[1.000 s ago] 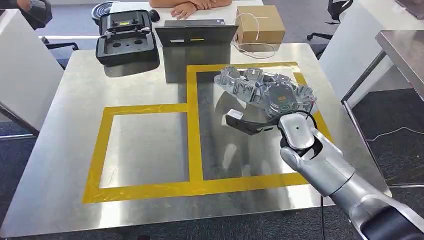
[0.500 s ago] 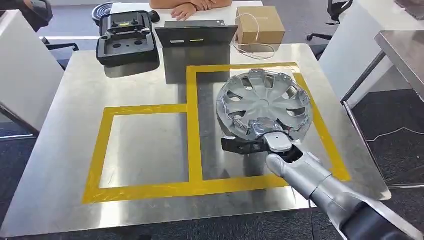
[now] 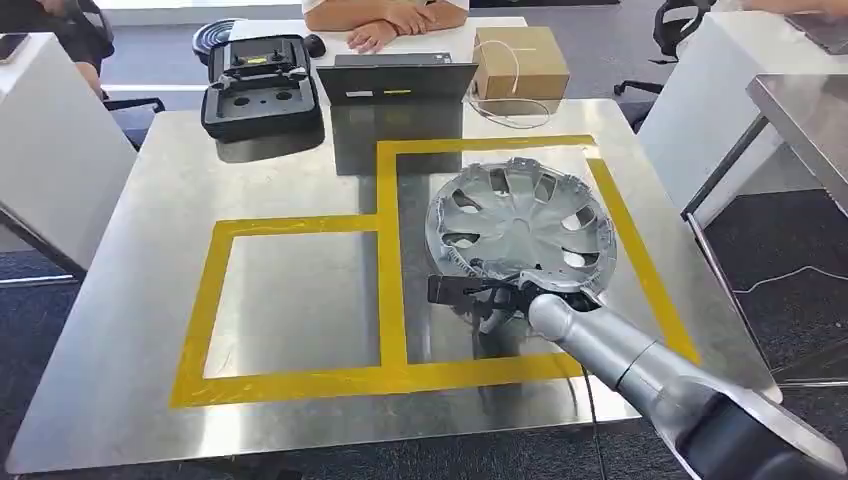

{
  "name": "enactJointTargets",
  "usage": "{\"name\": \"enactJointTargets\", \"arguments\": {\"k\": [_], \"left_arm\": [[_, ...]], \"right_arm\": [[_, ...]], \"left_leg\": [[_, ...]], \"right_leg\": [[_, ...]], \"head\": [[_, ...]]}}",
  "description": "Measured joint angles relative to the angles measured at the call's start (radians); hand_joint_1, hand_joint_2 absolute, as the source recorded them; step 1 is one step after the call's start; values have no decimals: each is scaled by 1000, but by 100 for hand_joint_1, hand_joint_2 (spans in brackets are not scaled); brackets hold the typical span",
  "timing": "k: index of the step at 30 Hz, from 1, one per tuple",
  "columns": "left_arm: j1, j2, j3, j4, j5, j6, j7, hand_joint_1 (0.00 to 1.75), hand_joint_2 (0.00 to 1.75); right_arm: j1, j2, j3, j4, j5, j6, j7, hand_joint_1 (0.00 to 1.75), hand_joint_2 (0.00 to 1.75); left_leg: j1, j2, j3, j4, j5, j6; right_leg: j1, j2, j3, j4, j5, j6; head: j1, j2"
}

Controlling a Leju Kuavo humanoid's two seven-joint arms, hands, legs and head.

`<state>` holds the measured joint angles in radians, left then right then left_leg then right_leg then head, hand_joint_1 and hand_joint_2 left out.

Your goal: Take the parts from the cabinet and place them on the table.

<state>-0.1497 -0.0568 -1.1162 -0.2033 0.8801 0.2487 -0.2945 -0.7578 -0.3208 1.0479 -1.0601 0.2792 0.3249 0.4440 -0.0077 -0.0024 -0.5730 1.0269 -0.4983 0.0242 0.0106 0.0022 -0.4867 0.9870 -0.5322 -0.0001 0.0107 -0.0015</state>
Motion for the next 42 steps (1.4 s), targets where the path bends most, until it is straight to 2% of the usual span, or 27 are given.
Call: {"name": "enactJointTargets", "arguments": {"k": [10,12,15,20,21,24,26,29,35,42], "left_arm": [[5,7,0,0,15,2,-10,0,175],[7,8,0,0,23,5,-14,0,175],[12,10,0,0,34,17,-24,0,175],[17,13,0,0,36,18,-27,0,175],[17,14,0,0,40,20,-27,0,175],[21,14,0,0,45,32,-27,0,175],[25,14,0,1,46,36,-26,0,175],[28,14,0,1,46,37,-23,0,175],[30,13,0,1,43,37,-21,0,175],[39,15,0,1,52,39,-22,0,175]], "right_arm": [[-1,-1,40,-56,-34,-111,-34,0,175],[-2,-6,45,-89,-50,-168,-45,0,175],[-2,-14,36,-146,-58,-295,-71,0,175],[2,-31,24,-216,-57,-334,-82,0,175],[11,-32,16,-229,-44,-381,-97,0,175],[43,-40,-28,-277,19,-585,-132,0,175],[64,-56,-70,-324,67,-672,-125,0,175],[99,-86,-141,-391,92,-728,-105,0,175],[179,-135,-256,-522,161,-795,-58,0,175],[278,-207,-410,-763,198,-858,-20,0,175]], "left_leg": [[0,1,-3,0,0,0],[0,2,-3,0,0,0],[0,2,-3,0,0,0],[0,1,-4,0,-1,0],[0,1,-4,0,-1,0],[-1,-2,-4,0,-1,0],[-1,-4,-4,0,-1,0],[-1,-7,-5,0,-1,0],[-1,-14,-5,0,-1,0],[-1,-18,-5,0,-1,1]], "right_leg": [[0,0,-1,0,-1,0],[0,0,-2,0,-1,0],[0,0,-2,0,-1,1],[0,-1,-3,0,-1,1],[0,-1,-3,0,-1,1],[0,-3,-3,-1,-1,1],[0,-3,-2,-2,-1,1],[0,-5,-2,-2,-1,1],[-1,-11,-2,-4,-3,4],[-1,-13,-2,-4,-4,5]], "head": [[0,0],[-1,0],[-2,0],[-1,0],[-1,0],[-1,0],[-1,0],[0,0],[0,0],[0,0]]}}
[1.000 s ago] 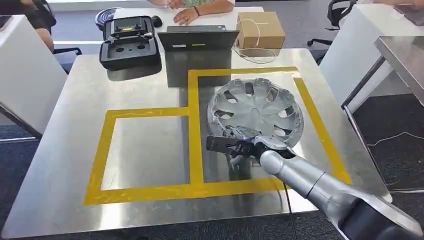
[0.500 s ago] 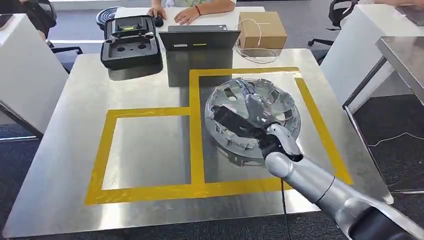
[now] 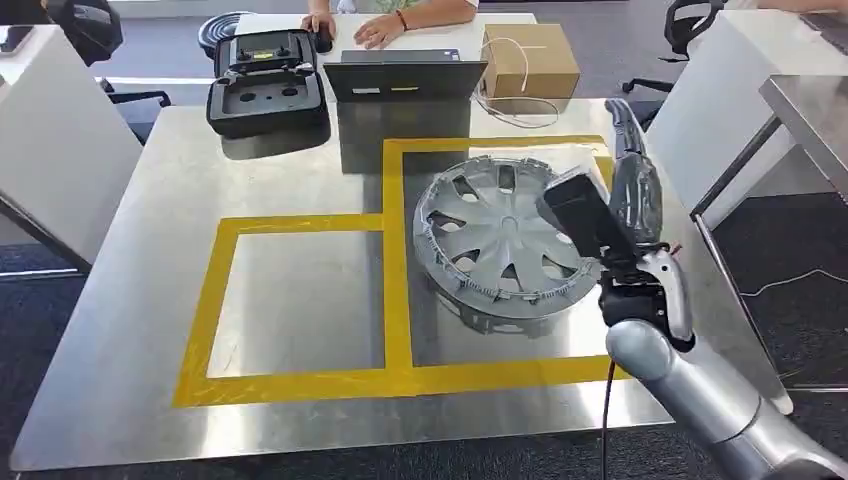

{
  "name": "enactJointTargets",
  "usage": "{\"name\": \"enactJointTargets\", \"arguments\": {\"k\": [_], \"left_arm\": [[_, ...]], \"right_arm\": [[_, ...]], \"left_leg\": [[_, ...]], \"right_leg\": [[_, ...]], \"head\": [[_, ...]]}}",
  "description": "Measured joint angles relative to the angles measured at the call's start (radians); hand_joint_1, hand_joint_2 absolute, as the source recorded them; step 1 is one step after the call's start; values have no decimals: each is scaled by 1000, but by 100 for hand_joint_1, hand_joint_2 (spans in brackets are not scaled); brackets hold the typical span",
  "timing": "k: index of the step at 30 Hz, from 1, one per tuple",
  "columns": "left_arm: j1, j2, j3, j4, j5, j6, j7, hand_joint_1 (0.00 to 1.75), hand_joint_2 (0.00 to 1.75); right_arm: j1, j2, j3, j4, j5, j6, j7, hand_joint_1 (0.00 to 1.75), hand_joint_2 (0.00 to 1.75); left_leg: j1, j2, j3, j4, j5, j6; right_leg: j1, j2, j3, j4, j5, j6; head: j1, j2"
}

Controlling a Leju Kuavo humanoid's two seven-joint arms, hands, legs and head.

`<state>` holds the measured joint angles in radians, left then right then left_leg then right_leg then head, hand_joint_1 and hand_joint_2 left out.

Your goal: Take the parts from the cabinet and place them on the table.

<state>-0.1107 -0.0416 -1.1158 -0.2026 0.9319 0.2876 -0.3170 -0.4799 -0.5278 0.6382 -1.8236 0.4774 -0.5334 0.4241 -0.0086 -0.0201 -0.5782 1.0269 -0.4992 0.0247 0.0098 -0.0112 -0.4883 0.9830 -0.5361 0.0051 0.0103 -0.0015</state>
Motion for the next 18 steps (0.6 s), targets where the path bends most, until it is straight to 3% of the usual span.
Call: {"name": "enactJointTargets", "arguments": {"k": [3,7,9,11,12,18], "left_arm": [[0,1,0,0,15,5,-1,0,175],[4,2,1,0,47,15,-4,0,175],[6,3,2,0,60,15,-8,0,175],[6,3,2,0,68,13,-16,0,175],[7,3,2,0,68,13,-18,0,0],[7,4,2,0,85,16,-18,0,0]], "right_arm": [[30,-28,-65,-89,30,-49,32,0,175],[109,-117,-244,-222,-51,-128,101,0,175],[169,-150,-337,-265,-139,-158,74,0,175],[247,-170,-445,-309,-272,-164,4,0,175],[272,-177,-497,-325,-291,-164,-16,0,175],[361,-189,-685,-395,-387,-164,-75,0,175]], "left_leg": [[0,-2,1,0,0,0],[0,-13,0,0,0,0],[0,-15,1,0,0,0],[0,-17,0,0,0,1],[-1,-16,0,0,-1,1],[-1,-8,1,-1,-2,3]], "right_leg": [[0,0,-1,-1,-1,1],[-1,-8,1,-2,-2,3],[-1,-9,3,-4,-3,4],[-1,-12,4,-5,-4,6],[-2,-12,4,-4,-4,6],[-2,-9,4,-5,-4,6]], "head": [[-1,0],[0,0],[-1,0],[2,0],[2,0],[1,0]]}}
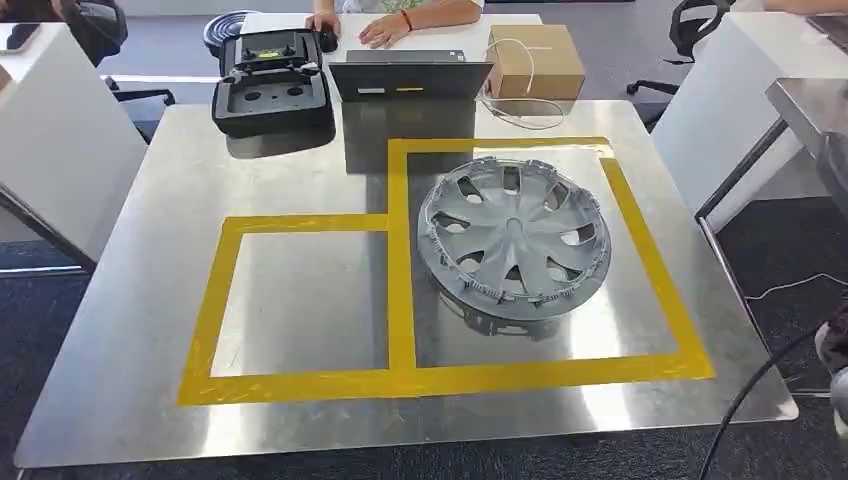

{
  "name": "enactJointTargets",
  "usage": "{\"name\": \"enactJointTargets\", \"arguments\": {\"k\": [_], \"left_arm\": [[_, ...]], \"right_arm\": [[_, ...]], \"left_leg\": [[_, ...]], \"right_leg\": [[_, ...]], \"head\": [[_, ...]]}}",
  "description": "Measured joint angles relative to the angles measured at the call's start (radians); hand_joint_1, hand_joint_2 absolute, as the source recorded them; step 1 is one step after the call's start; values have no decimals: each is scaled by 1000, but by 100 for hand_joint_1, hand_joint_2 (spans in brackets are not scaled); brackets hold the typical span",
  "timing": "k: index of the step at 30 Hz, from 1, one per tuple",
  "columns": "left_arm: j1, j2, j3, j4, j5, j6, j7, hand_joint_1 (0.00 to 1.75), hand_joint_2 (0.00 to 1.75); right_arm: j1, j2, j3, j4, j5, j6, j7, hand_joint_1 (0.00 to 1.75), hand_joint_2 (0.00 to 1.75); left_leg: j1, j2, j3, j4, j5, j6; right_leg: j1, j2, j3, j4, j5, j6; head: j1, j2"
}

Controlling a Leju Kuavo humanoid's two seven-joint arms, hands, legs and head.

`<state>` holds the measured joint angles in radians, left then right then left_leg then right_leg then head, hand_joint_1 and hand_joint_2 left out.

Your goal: Take the parts from the cabinet and place them on the table.

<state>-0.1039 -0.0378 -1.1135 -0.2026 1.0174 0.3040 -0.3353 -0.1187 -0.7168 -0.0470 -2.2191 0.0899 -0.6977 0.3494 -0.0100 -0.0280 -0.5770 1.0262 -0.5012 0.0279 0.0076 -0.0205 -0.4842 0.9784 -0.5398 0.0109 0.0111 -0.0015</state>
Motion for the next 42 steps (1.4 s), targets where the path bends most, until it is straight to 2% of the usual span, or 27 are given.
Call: {"name": "enactJointTargets", "arguments": {"k": [6,15,19,22,23,24,25,27,28,29,30,31,33,34,35,37,38,39,40,41,42], "left_arm": [[0,0,0,0,3,3,0,0,0],[0,0,8,0,33,-5,3,0,0],[-1,0,8,0,36,-6,-5,0,0],[-1,0,8,0,39,-6,-2,0,0],[-2,0,8,0,42,-6,1,0,0],[-3,-1,8,0,43,-6,3,0,0],[-4,-1,8,0,45,-6,3,0,0],[-4,-1,8,0,45,-6,5,0,0],[-4,-1,8,0,45,-6,5,0,0],[-4,-1,8,0,47,-6,6,0,0],[-4,-1,8,0,48,-6,6,0,0],[-4,-1,8,0,48,-6,6,0,0],[-4,-2,8,0,48,-6,6,0,0],[-5,-1,8,0,48,-6,7,0,0],[-7,-2,8,0,48,-6,8,0,0],[-6,-2,9,0,48,-6,15,0,0],[-5,-1,9,0,49,-8,18,0,0],[-6,1,9,1,51,-10,18,0,0],[-5,1,9,1,53,-14,16,0,0],[-6,1,9,1,55,-17,14,0,0],[-6,2,9,1,56,-21,13,0,0]], "right_arm": [[53,1,-122,-35,-48,1,-25,0,175],[78,6,-204,-55,-72,2,-25,0,175],[79,6,-214,-55,-81,3,-21,0,175],[78,2,-215,-55,-79,3,-7,0,175],[78,-6,-215,-56,-78,3,1,0,175],[78,-14,-215,-56,-78,3,8,0,175],[76,-22,-216,-57,-78,3,10,0,175],[76,-25,-215,-58,-78,3,17,0,175],[78,-25,-215,-58,-78,3,19,0,175],[79,-25,-215,-58,-78,3,20,0,175],[79,-25,-215,-58,-78,3,20,0,175],[79,-26,-215,-58,-78,3,20,0,175],[78,-27,-215,-58,-78,3,20,0,175],[78,-26,-215,-58,-78,3,20,0,175],[78,-29,-215,-59,-78,3,20,0,175],[77,-35,-215,-59,-74,4,20,0,175],[77,-35,-215,-59,-71,5,20,0,175],[74,-34,-213,-60,-69,6,23,0,175],[69,-36,-212,-61,-68,6,27,0,175],[67,-35,-210,-61,-64,6,30,0,175],[64,-36,-208,-61,-61,8,31,0,175]], "left_leg": [[0,11,1,0,-1,2],[-5,21,2,1,-5,7],[-10,26,2,1,-8,12],[-15,28,2,1,-4,22],[-10,29,3,-8,3,29],[-6,31,6,-16,8,33],[-5,31,4,-17,11,37],[-5,32,1,-17,12,38],[-5,32,0,-17,12,38],[-5,32,-1,-17,13,38],[-5,32,0,-17,14,36],[-5,32,0,-16,16,34],[-4,30,0,-14,18,28],[-5,29,-4,-14,21,22],[-9,28,-11,-12,27,14],[-9,28,-17,-12,38,-1],[-9,28,-19,-14,44,-7],[-9,28,-25,-7,33,-13],[-9,28,-36,14,-4,-22],[-4,29,-54,66,-56,-27],[1,29,-77,137,-108,-32]], "right_leg": [[0,7,0,0,0,0],[-4,12,-1,-1,1,2],[-8,15,0,-1,1,8],[-13,18,2,-3,7,18],[-13,19,2,-1,4,20],[-14,20,-4,14,-18,23],[-16,20,-24,63,-58,27],[-19,20,-90,224,-139,35],[-20,20,-117,286,-160,38],[-21,20,-126,314,-157,39],[-22,20,-117,297,-130,40],[-25,20,-92,239,-83,39],[-29,20,-12,62,12,38],[-28,21,9,22,-6,34],[-23,25,11,10,7,24],[-22,24,1,8,7,19],[-21,24,-2,8,12,11],[-31,16,-9,-3,24,-4],[-29,15,-16,-2,33,-8],[-29,14,-27,-2,39,-16],[-27,14,-38,0,46,-17]], "head": [[0,0],[-1,0],[-2,0],[-2,0],[-3,0],[-2,0],[5,0],[13,0],[14,0],[17,0],[17,0],[20,0],[22,0],[23,0],[24,0],[22,0],[21,0],[23,0],[19,0],[9,0],[3,0]]}}
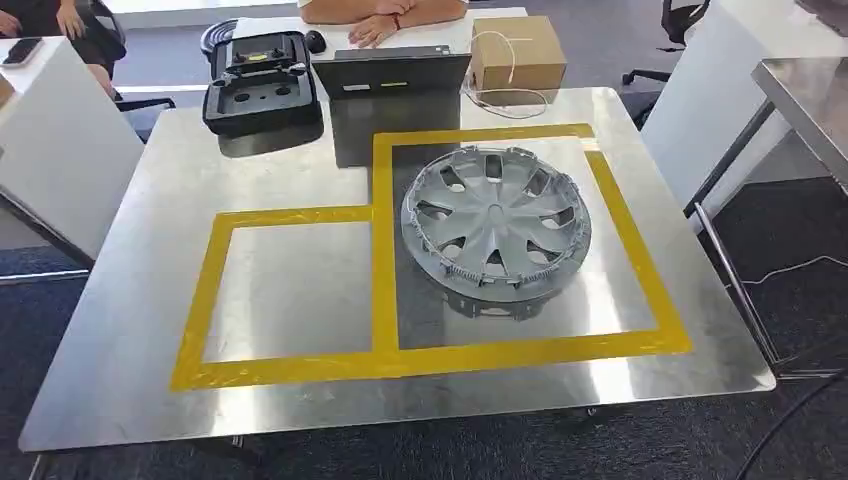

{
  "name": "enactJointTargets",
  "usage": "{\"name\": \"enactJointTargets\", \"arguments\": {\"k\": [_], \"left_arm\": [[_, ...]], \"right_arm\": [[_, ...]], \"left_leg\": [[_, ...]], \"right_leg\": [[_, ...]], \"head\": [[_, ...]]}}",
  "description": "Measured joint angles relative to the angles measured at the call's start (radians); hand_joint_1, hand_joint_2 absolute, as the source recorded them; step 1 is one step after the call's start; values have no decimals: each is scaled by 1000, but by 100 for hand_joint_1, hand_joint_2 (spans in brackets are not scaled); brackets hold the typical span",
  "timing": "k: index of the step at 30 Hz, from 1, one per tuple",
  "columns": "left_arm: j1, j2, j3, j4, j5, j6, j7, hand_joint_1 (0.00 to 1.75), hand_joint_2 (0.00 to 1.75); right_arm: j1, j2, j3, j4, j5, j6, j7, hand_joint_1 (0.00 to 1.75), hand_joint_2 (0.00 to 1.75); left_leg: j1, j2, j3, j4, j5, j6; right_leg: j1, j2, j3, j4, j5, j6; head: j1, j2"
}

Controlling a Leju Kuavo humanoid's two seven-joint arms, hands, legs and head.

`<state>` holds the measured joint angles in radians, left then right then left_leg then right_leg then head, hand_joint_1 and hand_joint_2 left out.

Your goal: Take the parts from the cabinet and place them on the table.

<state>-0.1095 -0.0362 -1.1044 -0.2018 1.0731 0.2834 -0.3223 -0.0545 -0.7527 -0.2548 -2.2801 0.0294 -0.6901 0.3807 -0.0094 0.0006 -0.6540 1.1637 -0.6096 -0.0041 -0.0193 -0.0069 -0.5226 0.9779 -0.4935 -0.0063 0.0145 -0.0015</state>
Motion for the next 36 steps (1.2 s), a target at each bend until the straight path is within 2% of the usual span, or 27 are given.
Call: {"name": "enactJointTargets", "arguments": {"k": [1,2,3,4,6,7,8,10,13,14,16,17,18,19,20,21,22,23,24,25,28,30,32,33,34,35,36], "left_arm": [[0,1,1,0,3,0,-2,0,0],[0,1,2,0,4,-1,-3,0,0],[0,0,6,0,6,-2,-3,0,0],[0,0,7,0,6,-2,-3,0,0],[0,1,7,0,7,-2,0,0,0],[-1,1,8,0,7,-2,2,0,0],[-3,1,8,0,7,-1,5,0,0],[-4,0,12,0,7,-1,5,0,0],[-2,-1,15,0,7,-1,6,0,0],[-3,0,15,0,7,-1,7,0,0],[-3,-4,16,0,6,-2,8,0,0],[-3,-5,16,0,6,-2,8,0,0],[-3,-6,16,0,5,-2,8,0,0],[-3,-6,16,0,5,-2,8,0,0],[-3,-5,16,0,4,-2,8,0,0],[-3,-6,16,0,3,-1,8,0,0],[-3,-6,16,0,2,0,7,0,0],[-3,-8,16,0,1,0,7,0,0],[-3,-10,16,0,0,0,6,0,0],[-4,-11,16,0,-1,0,5,0,0],[-2,-13,16,0,-2,0,5,0,0],[-4,-14,16,0,-2,0,6,0,0],[-3,-12,16,0,-3,0,10,0,0],[-3,-13,16,0,-5,-1,16,0,0],[-3,-13,16,0,-7,-2,21,0,0],[-3,-13,16,0,-12,-4,29,0,0],[-3,-13,16,0,-16,-6,35,0,0]], "right_arm": [[-1,0,2,0,1,2,5,0,175],[-3,0,3,0,2,3,8,0,175],[-4,0,5,0,2,5,9,0,175],[-9,0,8,0,2,8,10,0,175],[-17,-3,14,0,3,14,16,0,175],[-18,-7,16,0,3,16,20,0,175],[-21,-10,19,0,4,16,20,0,175],[-30,-15,24,1,4,19,25,0,175],[-32,-20,27,2,4,21,27,0,175],[-33,-21,27,3,4,21,27,0,175],[-33,-24,28,5,5,21,28,0,175],[-32,-24,28,5,5,21,29,0,175],[-32,-24,30,6,5,21,29,0,0],[-31,-24,31,8,5,21,30,0,0],[-31,-24,34,9,5,21,30,0,0],[-31,-24,36,10,3,21,30,0,0],[-31,-24,37,11,2,21,30,0,0],[-33,-24,37,13,2,20,30,0,0],[-33,-28,36,13,1,20,30,0,0],[-35,-32,36,14,1,20,30,0,0],[-35,-32,39,16,0,19,30,0,0],[-32,-31,44,19,0,19,30,0,0],[-30,-29,47,23,0,18,30,0,0],[-28,-29,47,23,-1,16,30,0,0],[-20,-29,47,23,-1,16,30,0,0],[-7,-29,46,23,-1,15,30,0,0],[5,-29,45,23,-3,15,30,0,0]], "left_leg": [[3,0,-26,84,-46,-2],[3,-1,-40,141,-64,-3],[3,-1,-32,148,-52,-3],[2,-1,-1,115,-20,0],[1,-2,110,-37,55,11],[0,-3,168,-121,65,18],[-4,-5,204,-177,40,24],[-6,-7,194,-186,45,26],[-2,-5,179,-193,74,47],[-1,-4,169,-193,83,52],[-3,-1,141,-193,104,62],[-5,-1,128,-192,114,63],[-8,-1,114,-192,124,65],[-11,0,99,-191,134,66],[-14,0,85,-191,143,66],[-17,0,74,-190,152,66],[-20,0,67,-190,160,65],[-19,0,64,-190,166,65],[-25,0,59,-189,172,60],[-24,2,57,-189,180,55],[-22,4,48,-192,203,40],[-19,0,22,-151,123,21],[-8,-2,-32,6,8,10],[-4,-2,-52,79,-25,5],[0,-2,-57,122,-28,2],[4,-1,-44,126,-2,-1],[8,-2,-9,90,39,-4]], "right_leg": [[1,-1,-13,1,9,-1],[3,-2,-27,4,16,0],[3,-2,-39,6,24,1],[4,-3,-51,9,31,2],[6,-2,-66,13,41,6],[7,-3,-69,15,46,9],[10,-3,-73,16,52,16],[8,-4,-74,15,65,26],[5,-4,-84,4,78,44],[3,-3,-91,17,51,48],[3,-1,-138,158,-82,57],[3,0,-156,237,-127,59],[3,0,-166,302,-149,60],[3,0,-162,332,-140,57],[4,0,-137,316,-108,53],[6,1,-97,260,-69,46],[10,2,-35,167,-33,36],[16,5,30,68,-18,23],[22,5,79,-13,-38,11],[21,4,99,-50,-45,12],[27,2,86,-54,-25,1],[17,-7,70,-62,-4,-3],[14,-8,41,-52,10,-6],[13,-8,26,-46,17,-5],[12,-8,10,-39,24,-2],[11,-8,-6,-34,30,1],[9,-8,-22,-26,35,4]], "head": [[-6,0],[-10,0],[-12,0],[-14,0],[-17,0],[-18,0],[-18,0],[-17,0],[-19,0],[-15,0],[-3,0],[0,0],[3,0],[5,0],[8,0],[9,0],[11,0],[12,0],[13,0],[11,0],[16,0],[13,0],[1,0],[-2,0],[-6,0],[-8,0],[-10,0]]}}
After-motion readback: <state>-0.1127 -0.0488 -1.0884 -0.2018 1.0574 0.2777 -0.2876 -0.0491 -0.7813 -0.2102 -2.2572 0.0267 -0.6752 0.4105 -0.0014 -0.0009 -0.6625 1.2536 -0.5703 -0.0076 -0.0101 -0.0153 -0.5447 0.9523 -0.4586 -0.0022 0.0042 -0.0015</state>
